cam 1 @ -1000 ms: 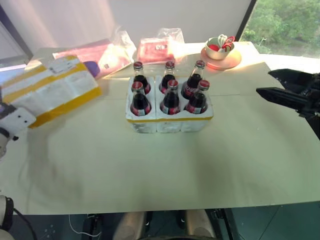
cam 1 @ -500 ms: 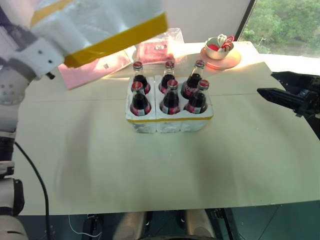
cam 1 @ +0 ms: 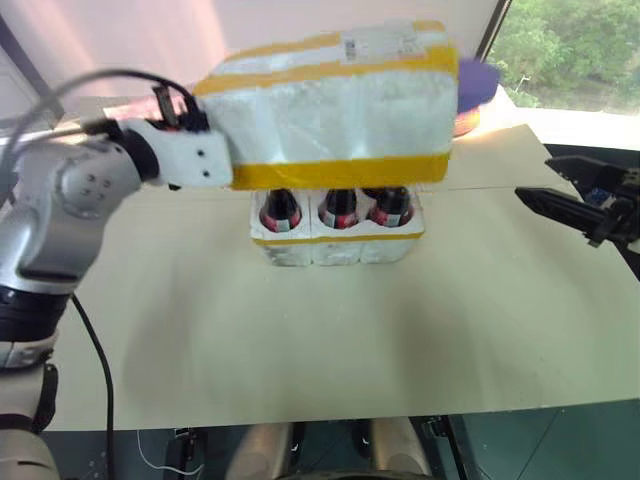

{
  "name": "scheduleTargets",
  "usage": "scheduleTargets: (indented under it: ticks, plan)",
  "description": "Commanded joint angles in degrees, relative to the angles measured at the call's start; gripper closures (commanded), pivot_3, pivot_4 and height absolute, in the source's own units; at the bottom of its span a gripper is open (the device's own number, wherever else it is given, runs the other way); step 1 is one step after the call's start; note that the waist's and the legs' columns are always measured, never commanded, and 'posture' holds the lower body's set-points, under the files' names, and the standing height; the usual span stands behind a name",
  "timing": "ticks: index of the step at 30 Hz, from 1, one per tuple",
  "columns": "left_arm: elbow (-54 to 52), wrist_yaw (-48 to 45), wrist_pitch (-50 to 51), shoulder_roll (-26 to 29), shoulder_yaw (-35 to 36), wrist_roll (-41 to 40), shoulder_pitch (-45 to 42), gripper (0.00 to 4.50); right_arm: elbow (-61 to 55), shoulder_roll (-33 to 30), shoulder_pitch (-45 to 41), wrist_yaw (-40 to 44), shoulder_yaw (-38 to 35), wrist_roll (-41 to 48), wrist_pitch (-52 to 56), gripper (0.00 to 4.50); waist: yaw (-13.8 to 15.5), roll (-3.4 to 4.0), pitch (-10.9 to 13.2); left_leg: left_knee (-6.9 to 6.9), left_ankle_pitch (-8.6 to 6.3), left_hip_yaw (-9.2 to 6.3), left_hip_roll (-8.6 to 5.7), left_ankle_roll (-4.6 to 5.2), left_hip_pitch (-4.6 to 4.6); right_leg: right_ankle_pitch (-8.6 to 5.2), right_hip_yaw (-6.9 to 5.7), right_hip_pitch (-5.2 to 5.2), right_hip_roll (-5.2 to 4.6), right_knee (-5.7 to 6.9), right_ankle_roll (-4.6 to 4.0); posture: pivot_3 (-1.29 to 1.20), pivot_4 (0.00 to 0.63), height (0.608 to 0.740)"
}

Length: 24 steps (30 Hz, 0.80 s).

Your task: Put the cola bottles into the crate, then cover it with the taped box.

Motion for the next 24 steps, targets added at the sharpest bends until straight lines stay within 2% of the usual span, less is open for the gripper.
scheduleTargets:
  ticks: [1, 6, 8, 16, 24]
  plan:
    - [-2.8, 0.3, 0.1, -0.5, -3.3, 8.4, 2.7, 3.65, -2.0, 0.1, -0.6, -0.8, -2.3, 1.3, -0.4, 0.0, 0.0, 0.04, 0.0, 0.0, 0.0, 0.0, 0.0, 0.0, 0.02, 0.0, 0.0, 0.02, 0.0, 0.0, 0.0, 0.0, 0.15, 0.739]
    - [-4.1, 0.5, 0.9, -3.3, -2.9, 11.4, 4.0, 1.34, -2.3, 0.5, -0.6, -1.5, -2.5, 2.1, -0.4, 0.0, 0.3, -0.01, 0.0, 0.04, -0.01, -0.06, 0.0, 0.02, 0.01, 0.0, -0.02, 0.08, 0.0, -0.05, 0.0, 0.0, 0.15, 0.739]
    - [-3.5, 0.5, 0.7, -3.7, -2.3, 11.8, 3.4, 0.15, -2.2, 0.7, -0.7, -1.8, -2.6, 2.5, -0.5, 0.0, 0.2, -0.01, 0.0, 0.05, -0.01, -0.06, 0.0, 0.03, 0.0, 0.0, -0.02, 0.08, -0.02, -0.07, 0.0, 0.0, 0.15, 0.739]
    - [-0.3, 1.1, -1.5, -2.1, 1.0, 11.2, 0.6, 0.06, -1.3, 1.2, -1.1, -2.0, -1.9, 2.5, -1.2, 0.0, 0.0, -0.01, 0.0, 0.05, -0.02, -0.05, 0.03, 0.03, 0.0, 0.0, -0.02, 0.05, -0.03, -0.06, 0.01, 0.0, 0.15, 0.739]
    - [-5.1, -1.7, 0.0, -2.5, 3.5, 8.6, 3.8, 0.06, -0.6, 1.2, -1.6, -1.5, -1.1, 1.7, -2.0, 0.0, 0.0, 0.0, 0.0, 0.05, -0.02, -0.04, 0.02, 0.03, 0.0, 0.01, -0.02, 0.05, -0.02, -0.06, 0.01, 0.0, 0.15, 0.739]
